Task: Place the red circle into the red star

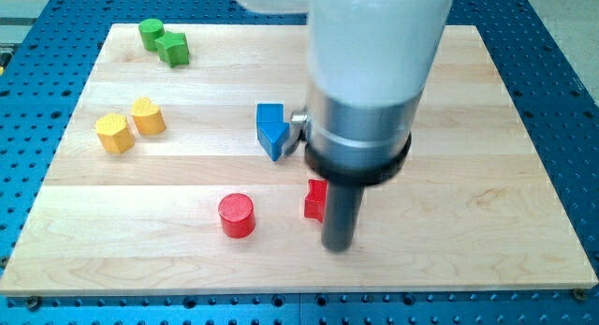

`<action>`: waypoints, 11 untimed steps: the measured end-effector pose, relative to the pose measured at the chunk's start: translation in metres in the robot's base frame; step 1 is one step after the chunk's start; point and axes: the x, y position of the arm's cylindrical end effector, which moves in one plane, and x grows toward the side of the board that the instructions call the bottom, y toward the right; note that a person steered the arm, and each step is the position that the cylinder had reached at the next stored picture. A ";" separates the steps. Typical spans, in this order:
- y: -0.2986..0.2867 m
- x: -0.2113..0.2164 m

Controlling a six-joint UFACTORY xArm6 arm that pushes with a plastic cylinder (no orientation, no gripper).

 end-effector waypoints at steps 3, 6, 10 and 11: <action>-0.070 -0.021; -0.118 0.050; -0.163 -0.020; -0.138 -0.025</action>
